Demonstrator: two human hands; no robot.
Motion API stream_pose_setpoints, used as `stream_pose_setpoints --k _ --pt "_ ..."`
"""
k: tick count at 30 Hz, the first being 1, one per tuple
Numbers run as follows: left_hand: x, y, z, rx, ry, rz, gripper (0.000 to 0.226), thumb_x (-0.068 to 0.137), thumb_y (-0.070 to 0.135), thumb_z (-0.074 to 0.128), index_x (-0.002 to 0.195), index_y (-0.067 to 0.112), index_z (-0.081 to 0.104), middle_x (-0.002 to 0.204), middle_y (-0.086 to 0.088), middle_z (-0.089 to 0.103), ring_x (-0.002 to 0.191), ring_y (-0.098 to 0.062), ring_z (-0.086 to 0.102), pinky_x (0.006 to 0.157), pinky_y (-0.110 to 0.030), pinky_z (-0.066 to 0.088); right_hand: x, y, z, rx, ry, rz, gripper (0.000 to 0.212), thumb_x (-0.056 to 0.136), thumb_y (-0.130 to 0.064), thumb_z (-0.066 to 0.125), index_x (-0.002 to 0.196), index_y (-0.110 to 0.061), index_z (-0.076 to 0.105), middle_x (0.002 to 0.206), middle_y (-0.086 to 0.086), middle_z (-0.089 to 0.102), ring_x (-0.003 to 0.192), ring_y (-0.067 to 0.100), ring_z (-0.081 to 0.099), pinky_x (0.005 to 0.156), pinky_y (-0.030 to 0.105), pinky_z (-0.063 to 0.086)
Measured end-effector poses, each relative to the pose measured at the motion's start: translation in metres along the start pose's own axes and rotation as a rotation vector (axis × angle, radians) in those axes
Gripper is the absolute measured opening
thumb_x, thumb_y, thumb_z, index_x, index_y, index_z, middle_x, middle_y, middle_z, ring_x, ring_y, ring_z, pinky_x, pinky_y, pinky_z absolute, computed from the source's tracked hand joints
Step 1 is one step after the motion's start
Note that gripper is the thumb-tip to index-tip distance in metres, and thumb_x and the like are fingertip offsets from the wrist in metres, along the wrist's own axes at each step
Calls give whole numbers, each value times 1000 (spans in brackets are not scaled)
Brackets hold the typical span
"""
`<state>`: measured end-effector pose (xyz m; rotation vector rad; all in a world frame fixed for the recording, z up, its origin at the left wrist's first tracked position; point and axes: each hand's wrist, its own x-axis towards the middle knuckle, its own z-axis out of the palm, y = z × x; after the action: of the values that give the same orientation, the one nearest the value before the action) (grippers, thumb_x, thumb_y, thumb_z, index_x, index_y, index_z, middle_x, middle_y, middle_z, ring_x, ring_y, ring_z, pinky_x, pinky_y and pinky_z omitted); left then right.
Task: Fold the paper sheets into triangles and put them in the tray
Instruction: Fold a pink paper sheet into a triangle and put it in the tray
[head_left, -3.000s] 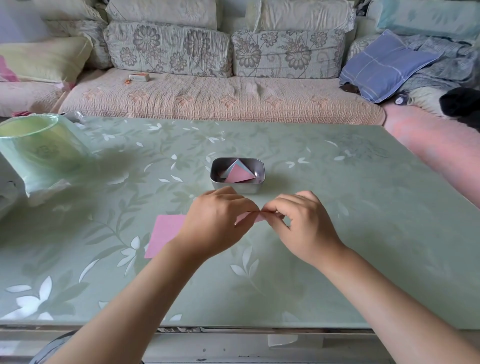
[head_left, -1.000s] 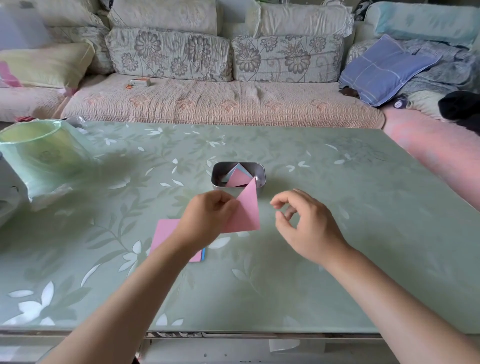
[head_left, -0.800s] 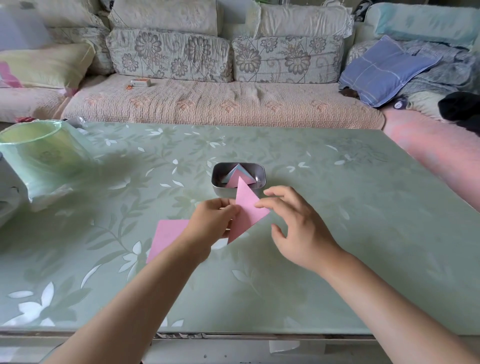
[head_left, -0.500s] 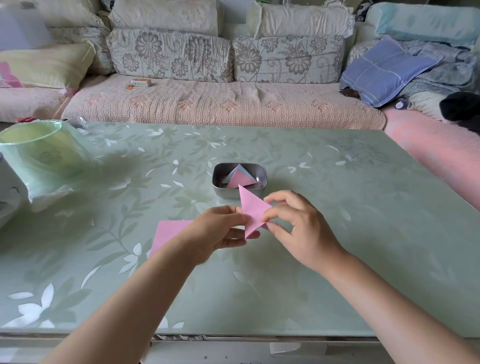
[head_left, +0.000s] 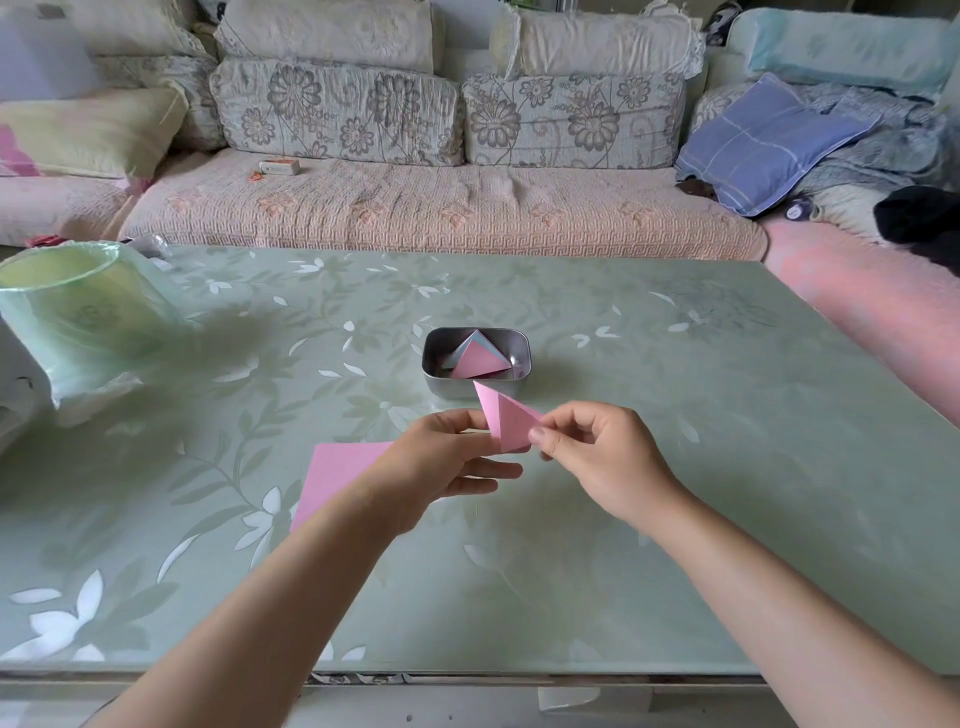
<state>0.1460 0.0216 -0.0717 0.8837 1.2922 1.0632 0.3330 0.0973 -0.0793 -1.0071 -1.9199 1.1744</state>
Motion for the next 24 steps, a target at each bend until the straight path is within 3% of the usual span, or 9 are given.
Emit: stream_pose_setpoints --k 5,9,12,14,17,21,24 --pt "-3 3 1 126 -50 59 37 78 26 61 114 24 68 109 6 74 103 -13 70 90 -36 56 0 -3 -1 65 -13 63 10 88 -19 75 78 -17 74 76 6 75 67 20 69 72 34 53" --pt "0 -2 7 103 123 162 22 87 31 73 106 19 69 96 -1 77 93 -16 73 85 -38 59 0 -2 -2 19 -72 61 18 86 -26 78 72 -17 71 69 4 71 59 11 62 60 21 47" --pt "1 -5 10 138 161 203 14 91 29 69 100 19 72 90 -3 77 86 -18 74 80 -34 58 -2 -1 -3 -4 -51 51 19 82 -38 77 73 -23 71 60 -2 63 53 7 49 52 18 38" --pt "1 -6 11 132 156 208 15 93 29 67 100 17 73 90 -4 77 85 -20 75 77 -32 58 -2 -2 -4 3 -33 44 15 79 -40 75 76 -26 72 66 4 68 56 11 52 54 24 41" --pt "1 -8 15 130 160 204 19 96 27 63 100 12 72 89 -5 77 84 -21 75 75 -31 59 -1 -4 -3 103 -23 36 6 85 -21 77 84 -22 71 79 4 74 67 21 69 68 38 55" --pt "1 -8 18 119 164 190 25 98 27 60 101 5 71 89 -6 77 83 -21 75 76 -33 59 0 -5 -3 141 -11 72 15 87 -16 77 98 -24 71 83 2 76 63 16 67 69 30 56" --pt "0 -8 18 123 170 192 24 98 28 60 98 8 73 87 -5 77 81 -20 75 75 -32 59 0 -6 -3 148 -10 110 9 87 -17 76 88 -26 77 81 2 77 63 14 66 69 29 57"
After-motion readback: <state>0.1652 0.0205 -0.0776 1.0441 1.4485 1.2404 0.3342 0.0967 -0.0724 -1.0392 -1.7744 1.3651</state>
